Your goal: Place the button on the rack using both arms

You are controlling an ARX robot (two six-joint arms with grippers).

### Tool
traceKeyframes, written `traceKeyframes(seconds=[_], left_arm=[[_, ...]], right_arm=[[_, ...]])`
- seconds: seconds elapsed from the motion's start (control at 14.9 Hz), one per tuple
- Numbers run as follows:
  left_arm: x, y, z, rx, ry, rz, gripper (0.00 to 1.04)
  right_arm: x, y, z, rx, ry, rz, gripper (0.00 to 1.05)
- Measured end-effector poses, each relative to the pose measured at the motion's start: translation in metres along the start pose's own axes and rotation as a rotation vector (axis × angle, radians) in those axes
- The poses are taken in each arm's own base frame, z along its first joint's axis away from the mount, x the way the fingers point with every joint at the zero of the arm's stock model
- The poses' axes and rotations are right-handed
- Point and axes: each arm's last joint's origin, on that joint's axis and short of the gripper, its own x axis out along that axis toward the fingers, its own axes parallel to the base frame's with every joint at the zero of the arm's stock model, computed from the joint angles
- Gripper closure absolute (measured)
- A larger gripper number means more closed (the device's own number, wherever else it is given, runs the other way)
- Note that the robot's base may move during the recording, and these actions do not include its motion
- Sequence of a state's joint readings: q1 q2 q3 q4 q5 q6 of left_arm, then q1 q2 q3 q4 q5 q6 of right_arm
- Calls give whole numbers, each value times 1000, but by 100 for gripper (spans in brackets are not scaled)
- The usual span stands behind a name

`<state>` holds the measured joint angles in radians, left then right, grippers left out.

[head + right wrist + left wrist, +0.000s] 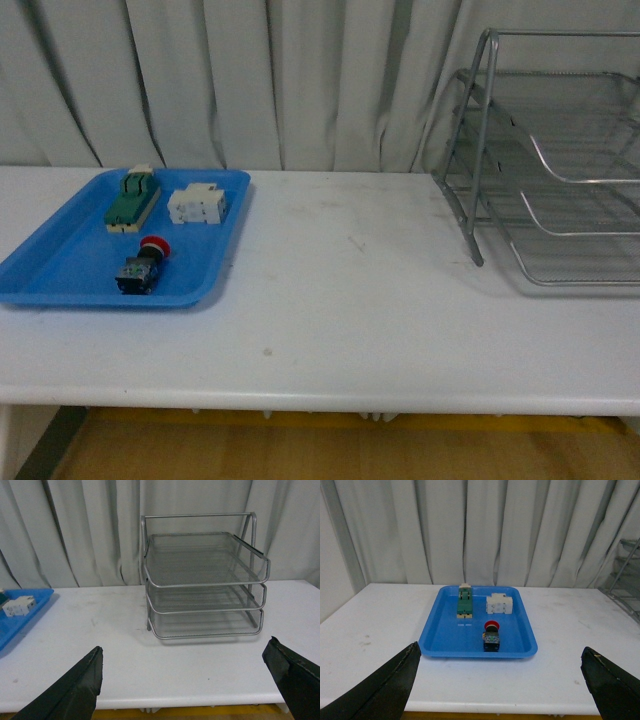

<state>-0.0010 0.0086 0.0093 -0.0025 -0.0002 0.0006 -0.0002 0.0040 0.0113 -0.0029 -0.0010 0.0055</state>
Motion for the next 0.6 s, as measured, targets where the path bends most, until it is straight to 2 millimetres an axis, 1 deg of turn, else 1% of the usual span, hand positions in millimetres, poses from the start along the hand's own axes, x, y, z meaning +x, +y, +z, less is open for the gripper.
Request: traceKeyframes(seconds=[0.6], left_arm=[[0,0,0,0,0,0,7]], right_arm=[[0,0,0,0,0,0,7]])
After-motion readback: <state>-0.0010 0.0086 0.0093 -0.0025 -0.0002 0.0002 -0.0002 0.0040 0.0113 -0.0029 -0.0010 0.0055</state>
